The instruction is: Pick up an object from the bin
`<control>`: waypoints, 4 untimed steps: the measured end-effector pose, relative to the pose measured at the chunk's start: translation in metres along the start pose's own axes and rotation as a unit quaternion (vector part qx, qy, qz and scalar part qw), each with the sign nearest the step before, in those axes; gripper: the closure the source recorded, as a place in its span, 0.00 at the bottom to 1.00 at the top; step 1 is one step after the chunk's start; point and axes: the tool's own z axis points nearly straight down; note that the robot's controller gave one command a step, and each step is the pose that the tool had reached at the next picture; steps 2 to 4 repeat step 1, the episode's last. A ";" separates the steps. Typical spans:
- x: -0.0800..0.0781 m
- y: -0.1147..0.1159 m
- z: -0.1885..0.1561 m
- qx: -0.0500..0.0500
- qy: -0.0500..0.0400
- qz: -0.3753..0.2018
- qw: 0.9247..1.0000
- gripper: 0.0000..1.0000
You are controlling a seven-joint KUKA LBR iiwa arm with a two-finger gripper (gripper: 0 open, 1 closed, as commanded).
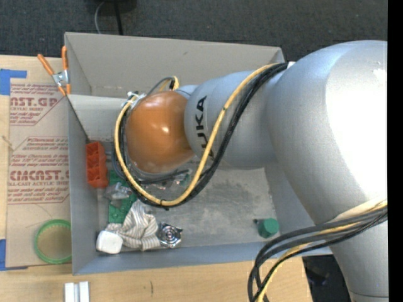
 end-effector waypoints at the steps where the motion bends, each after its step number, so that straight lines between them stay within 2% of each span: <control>1: 0.000 0.000 0.000 0.000 0.000 0.000 1.000 1.00; 4: 0.000 0.000 0.000 0.000 0.000 0.000 1.000 1.00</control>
Offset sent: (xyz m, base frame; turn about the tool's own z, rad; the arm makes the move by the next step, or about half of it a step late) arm -0.0275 -0.0271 -0.0043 -0.0628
